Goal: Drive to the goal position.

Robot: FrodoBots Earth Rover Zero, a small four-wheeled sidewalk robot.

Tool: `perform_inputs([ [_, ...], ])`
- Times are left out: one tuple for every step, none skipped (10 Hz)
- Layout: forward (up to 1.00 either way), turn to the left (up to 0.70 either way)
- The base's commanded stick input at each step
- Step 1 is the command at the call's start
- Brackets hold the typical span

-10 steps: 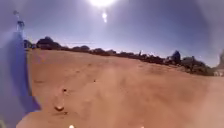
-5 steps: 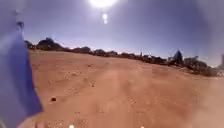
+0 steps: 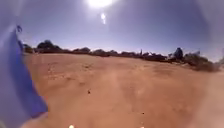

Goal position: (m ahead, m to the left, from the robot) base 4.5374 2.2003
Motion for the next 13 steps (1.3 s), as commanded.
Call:
perform_inputs([
  [0.70, 0.00],
  [0.70, 0.00],
  [0.70, 0.00],
  [0.70, 0.00],
  [0.70, 0.00],
  [0.70, 0.00],
  [0.70, 0.00],
  [0.70, 0.00],
  [0.70, 0.00],
  [0.70, 0.00],
  [0.70, 0.00],
  [0.70, 0.00],
  [0.70, 0.00],
])
